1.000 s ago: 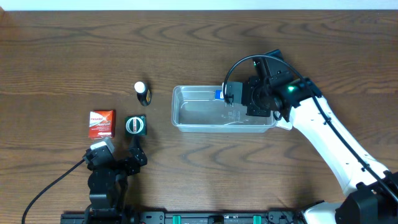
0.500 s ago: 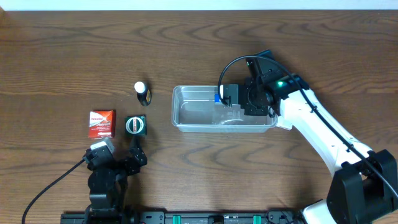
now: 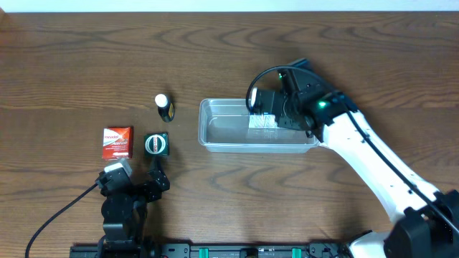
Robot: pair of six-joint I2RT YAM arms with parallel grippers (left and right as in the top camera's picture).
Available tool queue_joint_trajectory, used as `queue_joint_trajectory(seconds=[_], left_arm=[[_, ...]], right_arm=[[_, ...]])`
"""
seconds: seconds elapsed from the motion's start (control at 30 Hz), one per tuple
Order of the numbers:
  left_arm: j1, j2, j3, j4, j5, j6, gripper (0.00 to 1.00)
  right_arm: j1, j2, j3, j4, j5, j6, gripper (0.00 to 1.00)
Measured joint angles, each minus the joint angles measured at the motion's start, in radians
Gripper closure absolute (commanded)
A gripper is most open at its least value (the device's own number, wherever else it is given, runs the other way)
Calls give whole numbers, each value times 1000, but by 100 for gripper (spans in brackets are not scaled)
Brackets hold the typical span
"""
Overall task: Pack container
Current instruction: 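Lower the blue box into the container and open right gripper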
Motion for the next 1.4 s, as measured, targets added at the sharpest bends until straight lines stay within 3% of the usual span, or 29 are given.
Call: queue_joint_trajectory(seconds=[0.13,0.27,0.5,0.77,0.97,1.4], left_arm=[[0,0,0,0,0,0,2],[0,0,0,0,0,0,2],[0,0,0,0,0,0,2],[0,0,0,0,0,0,2],[0,0,0,0,0,0,2],[0,0,0,0,0,0,2]], right_arm=[[-7,-42,0,78,9,229,92],[-37,-50,2,71,10,499,94],[-54,65,3,23,12,721,99],[-54,120,3,-51,-47,813,99],[-54,120,3,-164,-85,830,99],[-54,50,3,-230,-196,835,99]])
